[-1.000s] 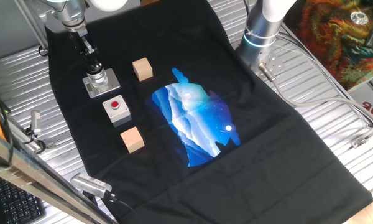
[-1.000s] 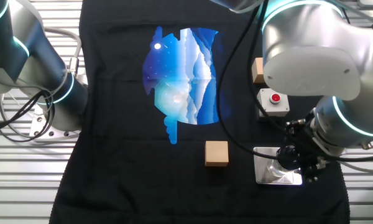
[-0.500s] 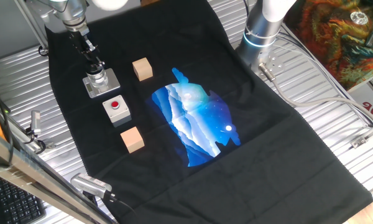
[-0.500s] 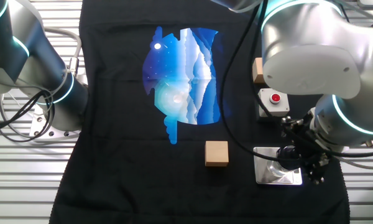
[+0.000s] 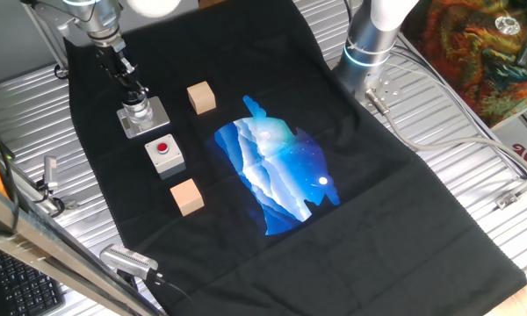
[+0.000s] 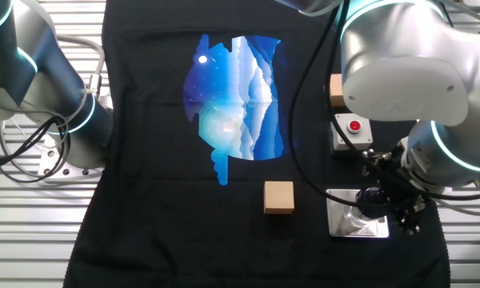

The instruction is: Screw the lid onto the jar

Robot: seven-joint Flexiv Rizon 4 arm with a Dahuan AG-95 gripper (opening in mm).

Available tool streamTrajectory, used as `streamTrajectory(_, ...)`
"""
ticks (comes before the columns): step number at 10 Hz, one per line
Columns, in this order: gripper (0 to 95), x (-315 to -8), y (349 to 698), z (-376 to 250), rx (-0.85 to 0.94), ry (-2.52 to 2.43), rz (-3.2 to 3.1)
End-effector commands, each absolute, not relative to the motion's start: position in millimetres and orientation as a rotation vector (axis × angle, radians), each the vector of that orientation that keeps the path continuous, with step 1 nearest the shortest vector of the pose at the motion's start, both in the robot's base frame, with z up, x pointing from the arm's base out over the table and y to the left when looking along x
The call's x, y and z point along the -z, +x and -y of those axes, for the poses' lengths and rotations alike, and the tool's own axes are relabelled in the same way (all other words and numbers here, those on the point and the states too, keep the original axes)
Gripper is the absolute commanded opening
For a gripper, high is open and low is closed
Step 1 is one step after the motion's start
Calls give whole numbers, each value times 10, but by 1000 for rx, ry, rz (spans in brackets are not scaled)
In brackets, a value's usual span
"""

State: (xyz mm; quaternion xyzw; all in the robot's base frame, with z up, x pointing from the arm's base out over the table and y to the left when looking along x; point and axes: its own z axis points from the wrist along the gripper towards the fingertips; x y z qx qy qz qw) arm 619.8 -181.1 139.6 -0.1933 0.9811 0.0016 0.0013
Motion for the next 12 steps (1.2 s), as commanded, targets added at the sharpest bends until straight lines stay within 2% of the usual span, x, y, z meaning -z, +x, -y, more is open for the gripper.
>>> streamTrajectory(1,950,-1415,6201,1803,2,-608,-3078)
streamTrajectory(11,950,-1420,6200,1801,11,-690,-3078)
streamTrajectory(12,760,-1420,6199,1802,12,-681,-3083)
